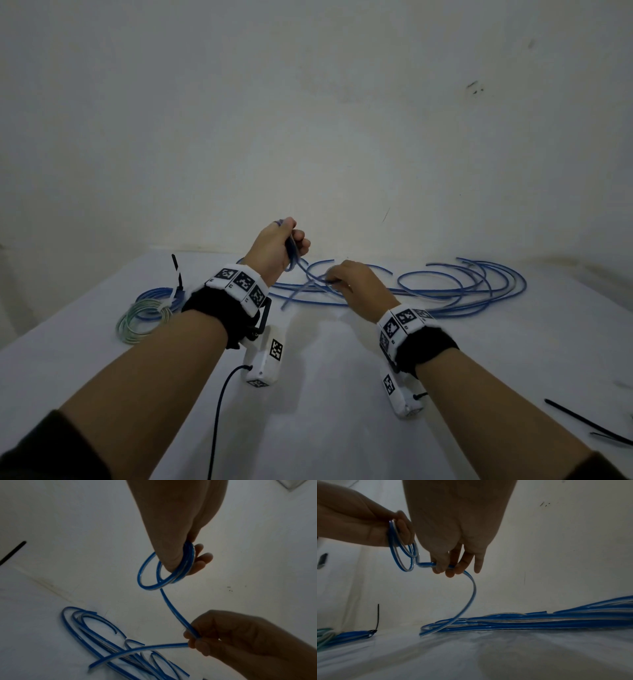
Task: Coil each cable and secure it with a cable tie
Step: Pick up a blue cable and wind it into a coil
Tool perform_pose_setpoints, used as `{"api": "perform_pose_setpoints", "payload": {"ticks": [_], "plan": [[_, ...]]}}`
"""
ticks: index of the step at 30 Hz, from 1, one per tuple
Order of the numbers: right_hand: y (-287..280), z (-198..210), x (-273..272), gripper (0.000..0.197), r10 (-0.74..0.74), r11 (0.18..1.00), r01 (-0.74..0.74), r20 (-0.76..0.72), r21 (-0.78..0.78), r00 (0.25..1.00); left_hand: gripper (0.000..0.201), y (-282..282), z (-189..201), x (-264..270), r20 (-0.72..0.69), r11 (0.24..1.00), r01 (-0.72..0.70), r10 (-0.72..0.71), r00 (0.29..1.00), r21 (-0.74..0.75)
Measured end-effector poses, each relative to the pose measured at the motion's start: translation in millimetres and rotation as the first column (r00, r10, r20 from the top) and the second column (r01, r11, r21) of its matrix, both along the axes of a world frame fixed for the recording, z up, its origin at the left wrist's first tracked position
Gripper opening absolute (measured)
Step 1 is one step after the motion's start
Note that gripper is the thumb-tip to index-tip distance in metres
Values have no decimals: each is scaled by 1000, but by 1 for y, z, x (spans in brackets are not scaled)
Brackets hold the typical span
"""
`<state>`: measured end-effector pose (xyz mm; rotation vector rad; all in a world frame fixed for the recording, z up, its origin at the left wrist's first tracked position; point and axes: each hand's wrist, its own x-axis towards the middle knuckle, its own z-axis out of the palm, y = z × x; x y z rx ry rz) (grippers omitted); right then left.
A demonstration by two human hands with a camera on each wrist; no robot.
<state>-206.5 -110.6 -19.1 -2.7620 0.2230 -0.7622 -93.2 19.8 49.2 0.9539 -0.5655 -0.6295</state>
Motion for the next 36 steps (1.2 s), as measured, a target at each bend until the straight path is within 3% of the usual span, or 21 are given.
{"api": "perform_pose_setpoints", "payload": {"ticks": [3,7,11,17,20,22,27,33,36], "plan": [[7,2,1,18,32,994,-30,14,-110,999,24,-4,-5,1,199,990,-98,77,977,98],[14,11,0,20,45,976,-20,111,-219,993,32,-2,-17,-3,482,959,-167,38,876,228],[19,21,-4,15,69,993,-56,124,-103,990,30,0,-26,3,590,901,-224,-43,807,372],[15,19,-4,12,85,995,-77,113,-66,990,30,3,-24,0,574,826,-198,-175,800,528],[10,17,-1,9,20,996,-7,143,-88,990,32,3,-23,-1,610,786,-220,-236,757,577],[4,18,0,11,-34,997,45,171,-64,985,36,5,-23,0,573,771,-168,-289,767,614],[-3,19,-2,15,-70,997,71,141,-6,988,46,8,-17,-4,424,799,34,-354,833,600],[-9,16,-3,21,-188,974,180,47,134,981,46,10,-12,-3,369,852,90,-316,874,515],[-10,14,-7,18,-207,942,200,-1,270,978,46,10,-11,1,261,888,160,-292,920,430]]}}
